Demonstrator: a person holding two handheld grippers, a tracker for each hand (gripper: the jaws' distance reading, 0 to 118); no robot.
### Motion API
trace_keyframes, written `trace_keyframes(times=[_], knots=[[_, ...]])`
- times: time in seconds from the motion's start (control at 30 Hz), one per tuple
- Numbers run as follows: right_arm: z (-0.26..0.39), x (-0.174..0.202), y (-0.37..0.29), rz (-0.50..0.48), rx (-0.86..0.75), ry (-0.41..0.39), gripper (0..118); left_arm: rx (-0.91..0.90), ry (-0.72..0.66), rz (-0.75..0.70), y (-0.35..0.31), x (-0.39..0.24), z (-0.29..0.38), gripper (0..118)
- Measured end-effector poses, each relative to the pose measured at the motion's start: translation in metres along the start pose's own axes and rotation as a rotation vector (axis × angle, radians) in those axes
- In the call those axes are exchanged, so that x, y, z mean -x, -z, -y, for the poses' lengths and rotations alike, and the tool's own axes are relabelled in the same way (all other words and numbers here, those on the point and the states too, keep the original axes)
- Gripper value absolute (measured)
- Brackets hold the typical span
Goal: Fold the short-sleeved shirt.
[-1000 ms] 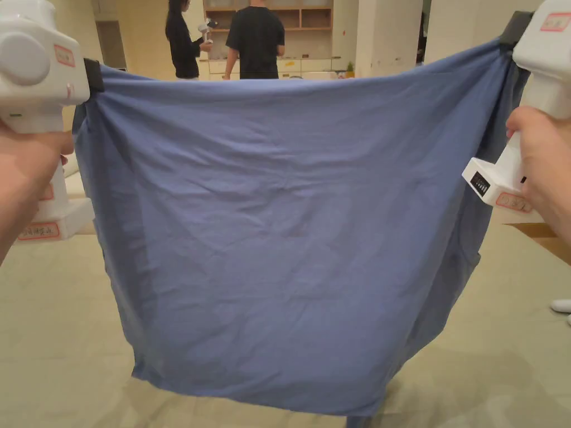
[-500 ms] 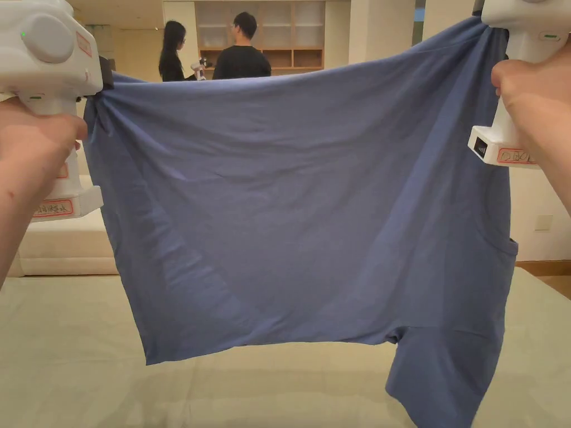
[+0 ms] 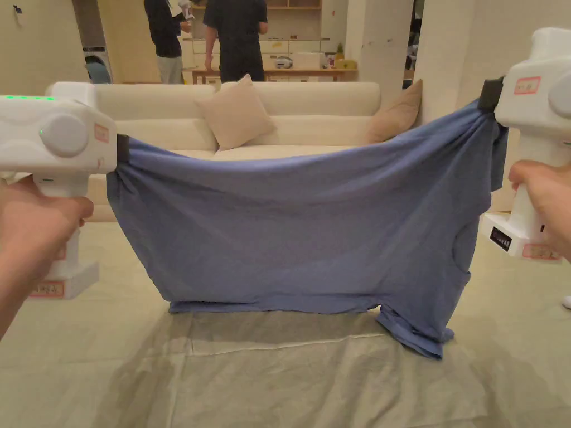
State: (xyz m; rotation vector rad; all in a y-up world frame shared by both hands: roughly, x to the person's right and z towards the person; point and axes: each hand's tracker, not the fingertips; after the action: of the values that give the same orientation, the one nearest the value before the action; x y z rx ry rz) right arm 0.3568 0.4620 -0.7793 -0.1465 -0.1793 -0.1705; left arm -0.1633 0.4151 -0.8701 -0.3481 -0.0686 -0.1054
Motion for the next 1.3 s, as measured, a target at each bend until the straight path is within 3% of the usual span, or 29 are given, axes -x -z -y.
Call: trace_keyframes(times=[0.13, 0.2, 0.23, 0.3, 0.33, 0.4, 0.67, 0.9, 1.0, 1.1, 1.2, 1.27, 1.3], knots=[[0.055, -0.018, -0.055, -0.04, 0.067, -0.004, 4, 0.065, -0.005, 0.056, -0.04, 0.004, 0.071, 8], [0.082, -0.025, -0.089, -0.054, 0.111, 0.045, 4, 0.058, -0.009, 0.072, -0.067, 0.006, 0.107, 8], [0.095, -0.029, -0.104, -0.063, 0.11, 0.115, 4, 0.083, -0.011, 0.073, -0.083, 0.007, 0.124, 8], [0.114, -0.033, -0.13, -0.087, 0.174, 0.12, 4, 0.132, -0.074, 0.112, -0.109, 0.012, 0.152, 8], [0.123, -0.03, -0.146, -0.091, 0.2, 0.059, 4, 0.129, -0.136, 0.109, -0.124, 0.016, 0.165, 8], [0.143, -0.027, -0.18, -0.098, 0.225, -0.065, 4, 0.154, -0.128, 0.113, -0.159, 0.02, 0.188, 8], [0.213, -0.031, -0.298, -0.139, 0.361, -0.009, 4, 0.176, -0.098, 0.064, -0.261, 0.046, 0.264, 8], [0.289, -0.051, -0.327, -0.114, 0.575, -0.083, 4, 0.336, -0.188, 0.053, -0.294, 0.066, 0.335, 8], [0.341, -0.062, -0.313, -0.067, 0.689, -0.202, 4, 0.359, -0.24, 0.077, -0.293, 0.067, 0.362, 7], [0.381, -0.065, -0.304, -0.049, 0.794, -0.183, 4, 0.41, -0.214, 0.059, -0.291, 0.057, 0.377, 6], [0.403, -0.062, -0.295, -0.059, 0.848, -0.293, 4, 0.436, -0.202, 0.07, -0.291, 0.047, 0.38, 6], [0.394, -0.062, -0.292, -0.068, 0.848, -0.3, 35, 0.435, -0.207, 0.076, -0.294, 0.042, 0.377, 6], [0.388, -0.063, -0.29, -0.059, 0.85, -0.295, 45, 0.428, -0.219, 0.088, -0.295, 0.04, 0.375, 6]])
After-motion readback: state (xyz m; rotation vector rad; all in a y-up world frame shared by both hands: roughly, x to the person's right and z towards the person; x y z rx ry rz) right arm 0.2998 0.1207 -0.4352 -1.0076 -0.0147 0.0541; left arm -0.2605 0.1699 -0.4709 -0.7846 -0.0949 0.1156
